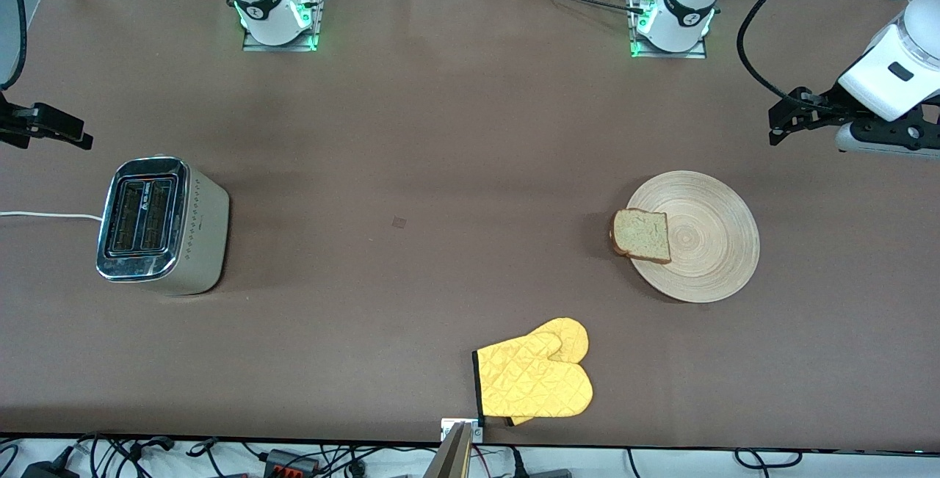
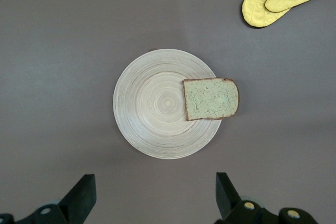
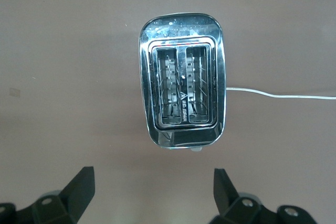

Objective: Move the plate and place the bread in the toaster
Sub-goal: 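Move the left gripper down to the wooden plate's rim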

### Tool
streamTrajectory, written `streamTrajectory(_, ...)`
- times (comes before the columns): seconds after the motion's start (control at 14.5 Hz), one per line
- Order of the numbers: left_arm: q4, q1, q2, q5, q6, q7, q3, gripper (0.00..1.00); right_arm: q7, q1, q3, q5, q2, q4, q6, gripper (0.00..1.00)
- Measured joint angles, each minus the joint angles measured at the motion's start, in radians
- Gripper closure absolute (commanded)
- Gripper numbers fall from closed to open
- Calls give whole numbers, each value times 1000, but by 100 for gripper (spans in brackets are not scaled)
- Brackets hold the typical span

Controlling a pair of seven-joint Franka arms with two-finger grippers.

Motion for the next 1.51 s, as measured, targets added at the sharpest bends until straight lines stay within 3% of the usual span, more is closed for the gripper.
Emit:
streamTrajectory(0.76,0,0,0,0,-6,0,0,0,0,0,0,0,0,0,0,0)
streamTrajectory(1.1,0,-1,4,0,-74,1,0,0,0,-1,0,0,0,0,0,0)
streamTrajectory(1.51,0,1,72,0,-115,5,1,0,0,-1,0,0,0,0,0,0)
